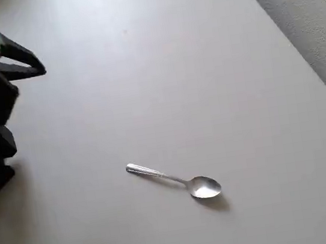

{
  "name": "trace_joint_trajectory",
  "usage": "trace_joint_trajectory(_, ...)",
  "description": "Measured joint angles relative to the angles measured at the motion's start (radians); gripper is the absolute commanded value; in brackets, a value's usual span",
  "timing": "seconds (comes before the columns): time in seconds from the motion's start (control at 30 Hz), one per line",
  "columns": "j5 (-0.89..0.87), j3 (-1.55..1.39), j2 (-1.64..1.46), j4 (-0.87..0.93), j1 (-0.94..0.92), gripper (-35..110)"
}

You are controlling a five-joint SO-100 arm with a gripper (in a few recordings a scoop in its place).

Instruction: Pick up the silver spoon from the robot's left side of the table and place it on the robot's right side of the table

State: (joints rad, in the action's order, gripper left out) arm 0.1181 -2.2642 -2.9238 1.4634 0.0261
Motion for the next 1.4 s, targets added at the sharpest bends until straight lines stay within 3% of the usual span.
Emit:
trace_joint_trajectory(0.57,0.129,-0.647,-0.353,-0.106,-0.066,2)
trace_joint_trajectory(1.4,0.129,-0.675,-0.368,-0.109,-0.078,4)
